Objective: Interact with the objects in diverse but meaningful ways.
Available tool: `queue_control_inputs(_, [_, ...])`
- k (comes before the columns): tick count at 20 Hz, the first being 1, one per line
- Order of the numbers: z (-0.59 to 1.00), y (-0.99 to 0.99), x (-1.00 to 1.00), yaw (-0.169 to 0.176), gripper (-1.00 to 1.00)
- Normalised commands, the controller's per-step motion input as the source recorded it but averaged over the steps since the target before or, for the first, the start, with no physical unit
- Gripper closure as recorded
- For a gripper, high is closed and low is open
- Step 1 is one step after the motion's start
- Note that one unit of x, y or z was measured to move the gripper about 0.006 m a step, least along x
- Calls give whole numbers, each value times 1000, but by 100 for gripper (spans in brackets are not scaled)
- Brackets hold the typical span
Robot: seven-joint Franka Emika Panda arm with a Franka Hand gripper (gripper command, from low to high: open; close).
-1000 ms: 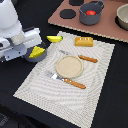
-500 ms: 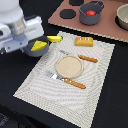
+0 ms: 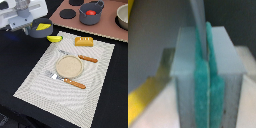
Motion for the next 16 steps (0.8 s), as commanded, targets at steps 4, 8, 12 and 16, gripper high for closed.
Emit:
queue_control_inputs(4, [309,471,188,9,100])
queue_control_inputs(8, [266,515,129,19,100])
queue_control_inputs(12, [144,441,258,27,100])
queue_control_inputs(16, [68,492,349,38,100])
